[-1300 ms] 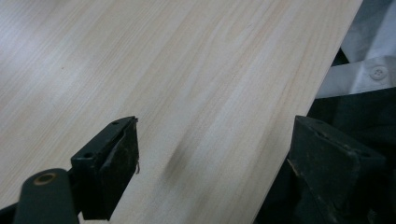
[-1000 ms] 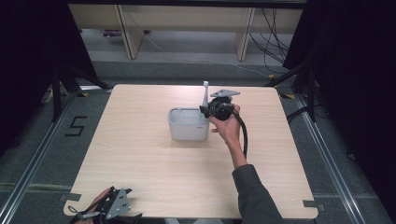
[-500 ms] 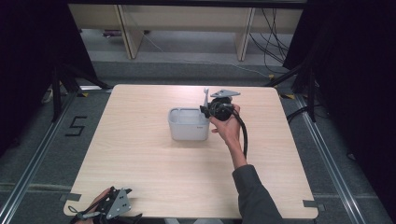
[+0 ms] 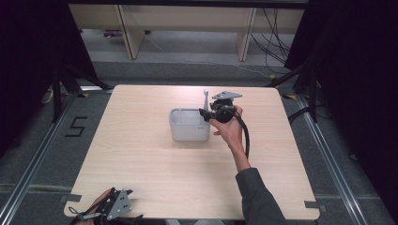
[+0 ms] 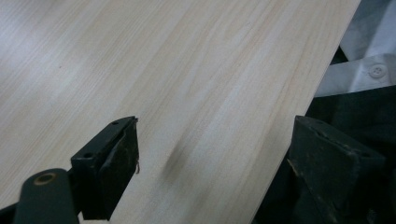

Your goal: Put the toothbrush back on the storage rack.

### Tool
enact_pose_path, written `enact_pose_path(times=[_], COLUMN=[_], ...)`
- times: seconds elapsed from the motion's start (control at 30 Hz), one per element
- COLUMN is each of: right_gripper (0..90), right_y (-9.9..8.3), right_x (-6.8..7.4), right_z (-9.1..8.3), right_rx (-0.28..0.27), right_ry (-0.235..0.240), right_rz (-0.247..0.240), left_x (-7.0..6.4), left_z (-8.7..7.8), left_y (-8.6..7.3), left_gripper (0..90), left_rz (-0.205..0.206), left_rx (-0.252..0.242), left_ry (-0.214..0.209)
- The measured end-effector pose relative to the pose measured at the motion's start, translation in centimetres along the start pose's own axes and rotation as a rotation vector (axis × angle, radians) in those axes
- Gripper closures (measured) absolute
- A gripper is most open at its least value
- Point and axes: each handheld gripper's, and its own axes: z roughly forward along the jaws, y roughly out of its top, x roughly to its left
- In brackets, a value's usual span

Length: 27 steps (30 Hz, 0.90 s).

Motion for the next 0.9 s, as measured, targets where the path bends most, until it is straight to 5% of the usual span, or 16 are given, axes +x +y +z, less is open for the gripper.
enact_pose_path(times=[0.13, 0.2, 0.3, 0.33, 0.4, 0.43, 0.47, 0.5, 0.67, 0.73, 0.9], right_gripper=[39.8, 38.9, 38.7, 38.4, 38.0, 38.1, 38.1, 37.9, 36.9, 35.8, 32.3], right_y=[-0.1, -0.1, -0.3, -0.4, -0.6, -0.7, -0.8, -0.8, -0.8, -0.8, -0.9], right_x=[0.1, 0.0, 0.1, -0.1, 0.1, -0.2, 0.0, -0.2, 0.0, 0.2, 0.4], right_z=[-0.6, -0.8, -1.1, -1.2, -1.6, -1.5, -1.7, -1.7, -1.9, -1.9, -2.3], right_rx=[-0.017, -0.019, -0.019, -0.026, -0.014, -0.038, -0.028, -0.032, -0.041, -0.040, -0.050], right_ry=[0.003, 0.010, 0.009, 0.010, 0.003, 0.010, 0.021, 0.006, 0.016, 0.017, 0.018], right_rz=[0.031, 0.003, 0.026, -0.007, 0.029, 0.000, 0.036, 0.010, 0.032, 0.033, 0.016], left_x=[0.1, 0.1, 0.0, 0.0, 0.0, 0.1, 0.0, 0.1, 0.2, 0.0, 0.2], left_z=[0.0, -0.1, 0.1, 0.1, 0.1, 0.1, 0.1, 0.1, -0.1, 0.1, -0.1], left_y=[0.0, 0.0, 0.0, 0.0, 0.0, 0.0, 0.0, 0.0, 0.0, -0.1, 0.0], left_gripper=[15.6, 15.6, 15.6, 15.6, 15.6, 15.6, 15.6, 15.6, 15.6, 15.6, 15.6], left_rz=[0.018, 0.017, -0.009, -0.010, -0.004, -0.004, -0.005, -0.002, 0.013, -0.025, 0.015], left_rx=[0.017, 0.019, -0.002, -0.005, 0.000, 0.000, 0.000, 0.003, 0.018, -0.004, 0.019], left_ry=[0.001, 0.002, 0.006, 0.008, 0.011, 0.011, 0.010, 0.011, 0.002, 0.006, 0.001])
